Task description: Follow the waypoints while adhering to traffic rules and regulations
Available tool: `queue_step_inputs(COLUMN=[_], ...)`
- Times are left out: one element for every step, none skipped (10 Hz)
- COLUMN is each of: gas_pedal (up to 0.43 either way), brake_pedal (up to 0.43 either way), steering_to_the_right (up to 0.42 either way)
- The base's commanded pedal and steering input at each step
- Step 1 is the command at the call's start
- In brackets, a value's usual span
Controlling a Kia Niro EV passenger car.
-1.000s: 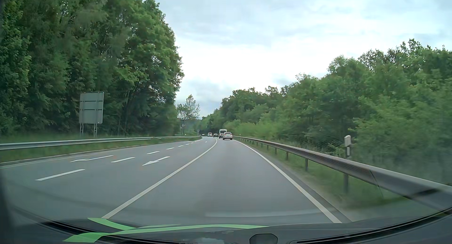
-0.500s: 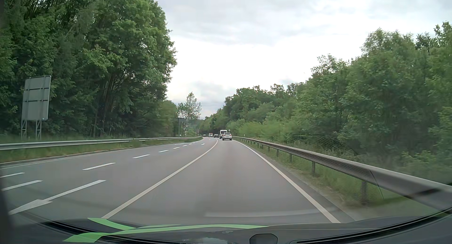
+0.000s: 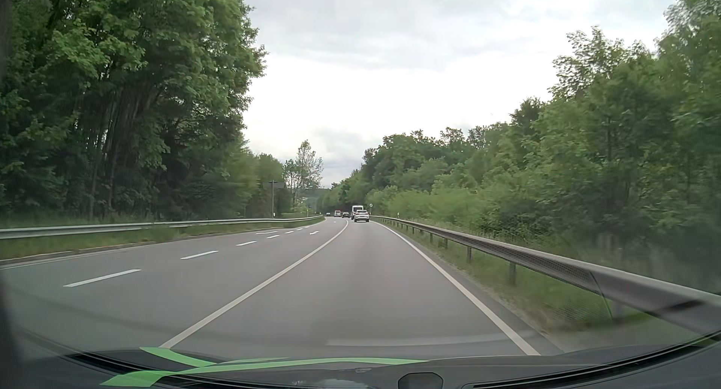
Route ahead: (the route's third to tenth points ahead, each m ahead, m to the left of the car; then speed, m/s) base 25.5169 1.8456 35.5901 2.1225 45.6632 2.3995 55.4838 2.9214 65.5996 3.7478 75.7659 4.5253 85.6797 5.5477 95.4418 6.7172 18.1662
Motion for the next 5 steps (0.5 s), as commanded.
queue_step_inputs(gas_pedal=[0.098,0.098,0.098,0.098,0.098], brake_pedal=[0.000,0.000,0.000,0.000,0.000], steering_to_the_right=[-0.009,-0.009,-0.009,-0.009,-0.009])
